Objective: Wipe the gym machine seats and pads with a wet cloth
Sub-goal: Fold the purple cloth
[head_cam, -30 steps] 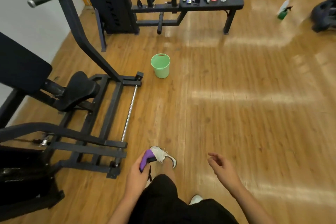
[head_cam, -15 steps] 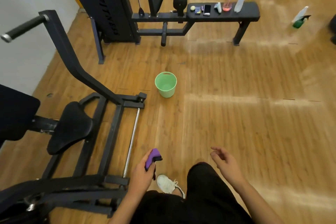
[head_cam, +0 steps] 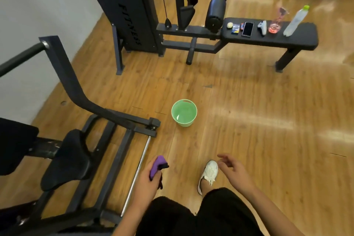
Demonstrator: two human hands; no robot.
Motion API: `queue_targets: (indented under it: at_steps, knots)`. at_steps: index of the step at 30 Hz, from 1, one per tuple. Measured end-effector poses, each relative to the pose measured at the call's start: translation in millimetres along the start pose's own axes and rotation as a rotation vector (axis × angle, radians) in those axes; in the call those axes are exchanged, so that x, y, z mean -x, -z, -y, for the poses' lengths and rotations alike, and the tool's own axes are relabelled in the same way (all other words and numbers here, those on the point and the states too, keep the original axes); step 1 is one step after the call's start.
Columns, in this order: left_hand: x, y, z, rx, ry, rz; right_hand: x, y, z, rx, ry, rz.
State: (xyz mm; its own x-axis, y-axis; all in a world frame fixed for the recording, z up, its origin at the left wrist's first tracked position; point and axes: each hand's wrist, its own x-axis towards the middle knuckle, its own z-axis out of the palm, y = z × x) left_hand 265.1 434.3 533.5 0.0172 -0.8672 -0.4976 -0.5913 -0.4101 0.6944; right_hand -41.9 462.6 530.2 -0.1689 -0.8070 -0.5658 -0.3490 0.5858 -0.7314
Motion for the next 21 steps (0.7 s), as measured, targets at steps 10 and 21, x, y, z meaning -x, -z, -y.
queue_targets:
  at_steps: [10,21]
  knots:
    - [-126,-29,-99,-0.027,-0.065,0.171,-120,58,56,0.113,0.013,0.077]
    - [-337,-92,-78,-0.217,-0.119,0.469,-231,31,-7,-0.104,-0.196,-0.065]
